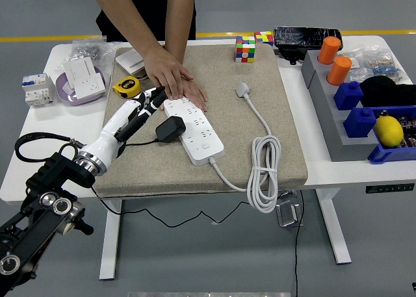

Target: Pick up the plug,place it near the board,insert it into the board,press the button

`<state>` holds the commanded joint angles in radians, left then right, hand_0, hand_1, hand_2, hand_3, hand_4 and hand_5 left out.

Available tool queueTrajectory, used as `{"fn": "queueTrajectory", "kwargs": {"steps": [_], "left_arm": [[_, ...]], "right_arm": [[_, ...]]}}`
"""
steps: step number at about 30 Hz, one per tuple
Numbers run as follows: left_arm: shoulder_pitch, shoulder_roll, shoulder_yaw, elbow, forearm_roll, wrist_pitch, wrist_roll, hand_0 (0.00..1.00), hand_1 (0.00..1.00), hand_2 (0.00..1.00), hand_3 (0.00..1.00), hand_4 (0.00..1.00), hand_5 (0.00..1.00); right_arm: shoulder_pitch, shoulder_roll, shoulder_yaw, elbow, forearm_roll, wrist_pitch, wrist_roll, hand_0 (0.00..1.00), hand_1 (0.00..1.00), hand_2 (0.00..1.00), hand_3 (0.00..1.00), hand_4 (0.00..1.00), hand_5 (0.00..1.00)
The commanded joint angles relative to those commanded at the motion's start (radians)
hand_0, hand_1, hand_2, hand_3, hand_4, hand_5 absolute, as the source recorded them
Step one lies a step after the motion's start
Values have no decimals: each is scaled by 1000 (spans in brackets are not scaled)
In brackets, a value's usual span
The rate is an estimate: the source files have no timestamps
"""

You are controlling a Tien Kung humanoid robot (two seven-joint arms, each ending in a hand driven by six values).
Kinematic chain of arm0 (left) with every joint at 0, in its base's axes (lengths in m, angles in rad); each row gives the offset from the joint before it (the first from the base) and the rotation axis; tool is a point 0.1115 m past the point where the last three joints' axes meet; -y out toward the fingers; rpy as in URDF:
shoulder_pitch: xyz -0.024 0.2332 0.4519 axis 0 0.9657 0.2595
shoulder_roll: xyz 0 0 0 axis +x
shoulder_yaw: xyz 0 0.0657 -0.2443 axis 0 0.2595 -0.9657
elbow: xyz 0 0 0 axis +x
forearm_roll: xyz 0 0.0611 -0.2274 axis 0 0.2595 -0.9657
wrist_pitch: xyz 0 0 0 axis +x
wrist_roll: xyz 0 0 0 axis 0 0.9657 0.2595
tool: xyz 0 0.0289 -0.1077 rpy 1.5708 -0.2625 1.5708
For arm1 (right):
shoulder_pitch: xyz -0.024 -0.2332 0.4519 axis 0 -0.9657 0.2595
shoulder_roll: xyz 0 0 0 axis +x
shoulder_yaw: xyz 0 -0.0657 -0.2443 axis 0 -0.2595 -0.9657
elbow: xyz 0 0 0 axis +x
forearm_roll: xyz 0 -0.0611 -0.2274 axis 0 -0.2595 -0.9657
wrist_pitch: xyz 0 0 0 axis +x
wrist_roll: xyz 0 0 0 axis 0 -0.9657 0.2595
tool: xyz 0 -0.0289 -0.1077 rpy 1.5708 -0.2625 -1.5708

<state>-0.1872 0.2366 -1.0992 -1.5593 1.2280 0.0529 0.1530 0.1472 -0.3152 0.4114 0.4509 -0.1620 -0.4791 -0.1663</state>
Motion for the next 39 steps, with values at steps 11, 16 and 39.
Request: {"fn": "queueTrajectory", "kwargs": {"steps": [11, 16, 39], "left_arm": [[-4, 10, 32, 95, 31, -30, -3, 998, 998, 998, 998, 998, 998], [-25, 9, 49, 142, 84, -15, -17, 998, 998, 998, 998, 998, 998], [-79, -9, 117, 222, 226, 16, -34, 998, 998, 998, 981, 998, 998]], "right_arm": [[-5, -2, -3, -1, 1, 1, -1, 998, 971, 901, 944, 998, 987], [-4, -3, -4, 0, 1, 2, -1, 998, 969, 901, 944, 998, 988], [1, -1, 0, -2, 0, 3, -2, 998, 968, 901, 938, 998, 988]]}}
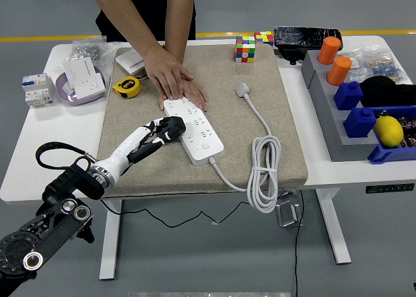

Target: Pick up the plug,place it near the board,insert it into the board,press the button

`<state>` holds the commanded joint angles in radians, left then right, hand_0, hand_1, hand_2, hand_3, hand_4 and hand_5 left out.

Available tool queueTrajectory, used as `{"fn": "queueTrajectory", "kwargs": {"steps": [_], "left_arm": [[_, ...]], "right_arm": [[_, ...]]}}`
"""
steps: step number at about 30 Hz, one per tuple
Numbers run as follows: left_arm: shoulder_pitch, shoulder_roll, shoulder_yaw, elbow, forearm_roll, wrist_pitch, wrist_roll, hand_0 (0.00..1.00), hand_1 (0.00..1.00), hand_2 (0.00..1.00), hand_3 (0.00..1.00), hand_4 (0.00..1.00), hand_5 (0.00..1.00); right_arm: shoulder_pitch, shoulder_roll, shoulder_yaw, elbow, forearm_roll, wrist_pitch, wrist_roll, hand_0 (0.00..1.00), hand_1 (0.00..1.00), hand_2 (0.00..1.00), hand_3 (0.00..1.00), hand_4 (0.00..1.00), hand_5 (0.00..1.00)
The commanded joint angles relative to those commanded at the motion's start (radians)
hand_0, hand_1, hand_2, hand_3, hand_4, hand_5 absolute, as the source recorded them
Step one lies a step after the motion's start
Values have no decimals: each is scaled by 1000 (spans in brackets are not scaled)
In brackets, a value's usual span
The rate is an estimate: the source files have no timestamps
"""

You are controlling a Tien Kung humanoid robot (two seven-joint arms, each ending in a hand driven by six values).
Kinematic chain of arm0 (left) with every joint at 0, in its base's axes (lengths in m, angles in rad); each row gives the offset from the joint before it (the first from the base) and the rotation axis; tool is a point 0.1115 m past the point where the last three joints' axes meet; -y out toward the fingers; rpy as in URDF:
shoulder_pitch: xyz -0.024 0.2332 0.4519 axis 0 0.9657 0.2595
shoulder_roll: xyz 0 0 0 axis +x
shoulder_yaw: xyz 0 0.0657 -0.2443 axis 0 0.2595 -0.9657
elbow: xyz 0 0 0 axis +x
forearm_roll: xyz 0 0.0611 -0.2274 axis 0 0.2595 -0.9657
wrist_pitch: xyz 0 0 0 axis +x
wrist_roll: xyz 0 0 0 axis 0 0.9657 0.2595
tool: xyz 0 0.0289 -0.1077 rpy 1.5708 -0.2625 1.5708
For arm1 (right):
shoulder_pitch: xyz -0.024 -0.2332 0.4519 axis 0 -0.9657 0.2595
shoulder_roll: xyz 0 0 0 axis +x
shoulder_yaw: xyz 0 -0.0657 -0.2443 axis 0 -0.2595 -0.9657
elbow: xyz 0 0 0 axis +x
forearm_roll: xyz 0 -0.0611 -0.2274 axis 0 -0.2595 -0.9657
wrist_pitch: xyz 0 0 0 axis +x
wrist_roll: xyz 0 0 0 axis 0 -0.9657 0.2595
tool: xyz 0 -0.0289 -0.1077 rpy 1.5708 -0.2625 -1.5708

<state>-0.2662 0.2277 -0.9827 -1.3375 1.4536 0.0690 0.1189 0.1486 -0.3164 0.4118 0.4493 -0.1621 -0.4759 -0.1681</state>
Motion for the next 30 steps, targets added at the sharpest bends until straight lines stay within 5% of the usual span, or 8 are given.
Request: {"fn": "queueTrajectory", "kwargs": {"steps": [30], "left_arm": [[-77, -14, 74, 55, 37, 14, -10, 998, 998, 998, 973, 998, 998]], "right_arm": [[4, 0, 0, -1, -1, 4, -2, 998, 962, 897, 932, 998, 991]]}}
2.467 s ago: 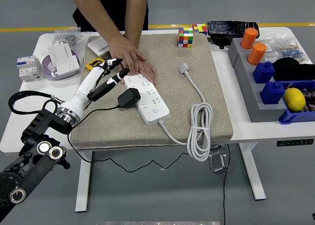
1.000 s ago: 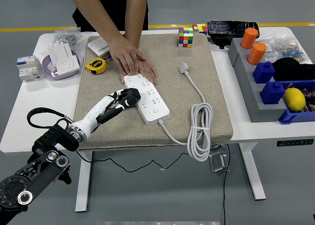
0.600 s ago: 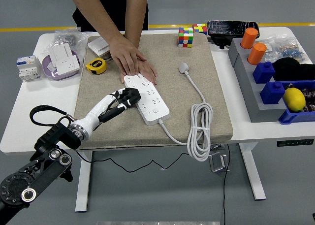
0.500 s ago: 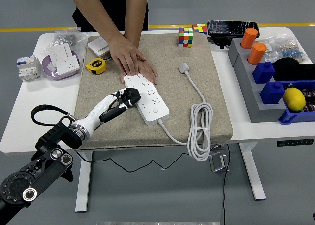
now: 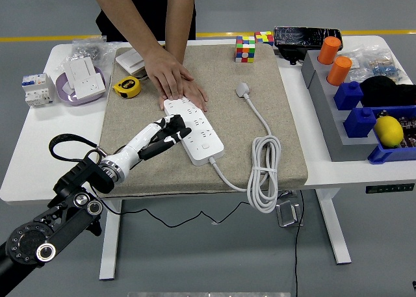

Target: Pick up the plug,place it near the board,insert it into the board,press the button

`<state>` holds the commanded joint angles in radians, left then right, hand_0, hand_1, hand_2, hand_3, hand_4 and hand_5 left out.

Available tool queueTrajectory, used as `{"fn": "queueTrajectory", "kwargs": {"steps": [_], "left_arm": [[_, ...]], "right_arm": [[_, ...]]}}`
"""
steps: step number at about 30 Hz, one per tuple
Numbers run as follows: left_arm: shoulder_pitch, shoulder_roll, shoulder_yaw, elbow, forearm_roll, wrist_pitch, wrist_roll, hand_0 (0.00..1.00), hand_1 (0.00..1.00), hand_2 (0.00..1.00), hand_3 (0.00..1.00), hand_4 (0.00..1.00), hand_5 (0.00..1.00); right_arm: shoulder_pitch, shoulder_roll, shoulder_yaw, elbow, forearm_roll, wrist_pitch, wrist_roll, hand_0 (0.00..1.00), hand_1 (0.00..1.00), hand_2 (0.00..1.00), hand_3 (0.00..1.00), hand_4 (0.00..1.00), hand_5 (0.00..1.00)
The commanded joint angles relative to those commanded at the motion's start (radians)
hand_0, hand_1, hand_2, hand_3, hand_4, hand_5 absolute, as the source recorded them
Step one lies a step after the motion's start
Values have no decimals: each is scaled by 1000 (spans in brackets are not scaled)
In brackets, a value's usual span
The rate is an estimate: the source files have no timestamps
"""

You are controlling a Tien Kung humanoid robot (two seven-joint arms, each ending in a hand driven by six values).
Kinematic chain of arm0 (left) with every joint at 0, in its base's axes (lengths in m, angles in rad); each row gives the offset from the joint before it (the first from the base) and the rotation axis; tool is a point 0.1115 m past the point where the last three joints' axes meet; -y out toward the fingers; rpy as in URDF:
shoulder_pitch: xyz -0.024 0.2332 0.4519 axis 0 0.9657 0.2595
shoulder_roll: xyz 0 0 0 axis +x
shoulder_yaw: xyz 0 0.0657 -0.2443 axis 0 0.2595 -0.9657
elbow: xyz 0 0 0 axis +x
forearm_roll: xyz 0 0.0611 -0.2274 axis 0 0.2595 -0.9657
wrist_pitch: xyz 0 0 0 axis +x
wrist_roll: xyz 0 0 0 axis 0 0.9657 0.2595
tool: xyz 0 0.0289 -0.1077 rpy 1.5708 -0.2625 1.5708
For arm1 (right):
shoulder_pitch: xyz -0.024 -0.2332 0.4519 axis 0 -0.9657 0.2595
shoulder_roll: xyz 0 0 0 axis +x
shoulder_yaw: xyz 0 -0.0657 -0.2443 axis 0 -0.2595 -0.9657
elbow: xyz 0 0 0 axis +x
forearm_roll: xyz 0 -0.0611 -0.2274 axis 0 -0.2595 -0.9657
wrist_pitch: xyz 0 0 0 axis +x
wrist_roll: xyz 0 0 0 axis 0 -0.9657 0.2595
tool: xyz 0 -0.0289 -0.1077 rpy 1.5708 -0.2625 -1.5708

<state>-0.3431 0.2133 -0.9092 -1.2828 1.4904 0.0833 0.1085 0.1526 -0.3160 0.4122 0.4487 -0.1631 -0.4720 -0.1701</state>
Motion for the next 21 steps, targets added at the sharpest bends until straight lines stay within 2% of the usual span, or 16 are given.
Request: {"fn": "queueTrajectory", "kwargs": {"steps": [13, 21], "left_arm": [[-20, -4, 36, 14, 12, 2, -1, 998, 998, 998, 971, 998, 998], [-49, -4, 72, 30, 26, 1, -2, 998, 998, 998, 970, 998, 998]], "right_arm": [[-2, -2, -4, 0, 0, -1, 0, 998, 959, 896, 931, 998, 994], [-4, -2, -9, 0, 0, -1, 0, 998, 958, 896, 930, 998, 994]]}}
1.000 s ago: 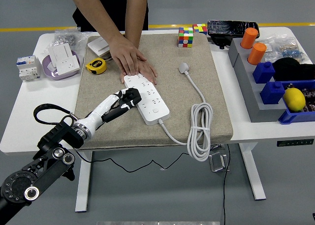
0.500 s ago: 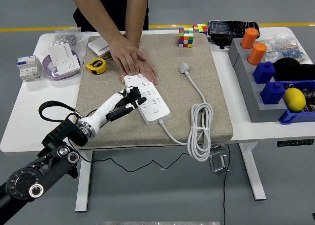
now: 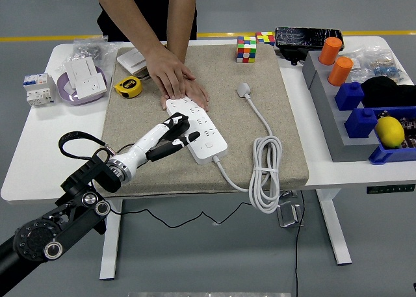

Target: Pick up the plug,place it near the board,insert it into the board,press the button

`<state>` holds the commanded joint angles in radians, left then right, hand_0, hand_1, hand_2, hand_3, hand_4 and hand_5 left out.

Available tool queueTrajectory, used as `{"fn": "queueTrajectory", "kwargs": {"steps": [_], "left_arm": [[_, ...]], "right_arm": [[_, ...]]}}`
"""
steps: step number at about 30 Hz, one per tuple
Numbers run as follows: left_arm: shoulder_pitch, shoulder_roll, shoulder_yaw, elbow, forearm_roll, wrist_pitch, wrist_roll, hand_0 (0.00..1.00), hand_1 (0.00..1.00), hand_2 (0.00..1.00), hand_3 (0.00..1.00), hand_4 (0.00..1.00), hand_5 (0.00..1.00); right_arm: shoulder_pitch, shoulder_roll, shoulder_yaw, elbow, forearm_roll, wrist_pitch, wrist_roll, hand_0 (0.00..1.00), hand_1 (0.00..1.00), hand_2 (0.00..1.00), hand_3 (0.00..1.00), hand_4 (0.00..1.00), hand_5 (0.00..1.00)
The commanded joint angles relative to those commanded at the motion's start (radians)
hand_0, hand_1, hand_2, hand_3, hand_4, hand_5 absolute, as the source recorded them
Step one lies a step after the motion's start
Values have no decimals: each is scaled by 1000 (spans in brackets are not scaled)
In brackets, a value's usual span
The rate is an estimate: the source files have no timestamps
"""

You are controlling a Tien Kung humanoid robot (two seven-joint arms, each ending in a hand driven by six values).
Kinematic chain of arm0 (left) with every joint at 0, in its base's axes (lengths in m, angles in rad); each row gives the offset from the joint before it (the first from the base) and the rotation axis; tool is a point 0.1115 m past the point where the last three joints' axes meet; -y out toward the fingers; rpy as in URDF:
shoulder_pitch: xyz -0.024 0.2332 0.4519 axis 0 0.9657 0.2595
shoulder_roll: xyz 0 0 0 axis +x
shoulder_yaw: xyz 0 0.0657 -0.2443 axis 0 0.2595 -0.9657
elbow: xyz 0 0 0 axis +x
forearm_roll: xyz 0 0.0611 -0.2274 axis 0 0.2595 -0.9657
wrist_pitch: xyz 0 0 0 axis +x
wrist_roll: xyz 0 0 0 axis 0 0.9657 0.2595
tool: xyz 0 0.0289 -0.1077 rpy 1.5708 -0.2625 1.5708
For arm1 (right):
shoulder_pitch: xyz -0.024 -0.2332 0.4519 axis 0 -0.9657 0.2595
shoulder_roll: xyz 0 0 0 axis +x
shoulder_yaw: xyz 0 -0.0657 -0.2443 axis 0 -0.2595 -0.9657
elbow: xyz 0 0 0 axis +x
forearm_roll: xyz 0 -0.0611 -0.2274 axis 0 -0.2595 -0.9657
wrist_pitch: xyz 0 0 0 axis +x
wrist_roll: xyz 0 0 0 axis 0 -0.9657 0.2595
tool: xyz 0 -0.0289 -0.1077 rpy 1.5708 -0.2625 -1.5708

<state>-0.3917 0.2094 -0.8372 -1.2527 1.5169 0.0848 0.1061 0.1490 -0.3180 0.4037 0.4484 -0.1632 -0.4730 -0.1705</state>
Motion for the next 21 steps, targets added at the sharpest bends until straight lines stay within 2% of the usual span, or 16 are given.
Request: {"fn": "queueTrajectory", "kwargs": {"steps": [13, 21], "left_arm": [[-39, 9, 32, 11, 34, 1, -2, 998, 998, 998, 968, 998, 998], [-83, 18, 63, 15, 110, 4, -5, 998, 998, 995, 966, 998, 998]], "right_arm": [[1, 0, 0, 0, 0, -1, 0, 998, 958, 894, 930, 998, 994], [3, 2, 1, 0, -1, 0, -1, 998, 958, 894, 930, 998, 994]]}}
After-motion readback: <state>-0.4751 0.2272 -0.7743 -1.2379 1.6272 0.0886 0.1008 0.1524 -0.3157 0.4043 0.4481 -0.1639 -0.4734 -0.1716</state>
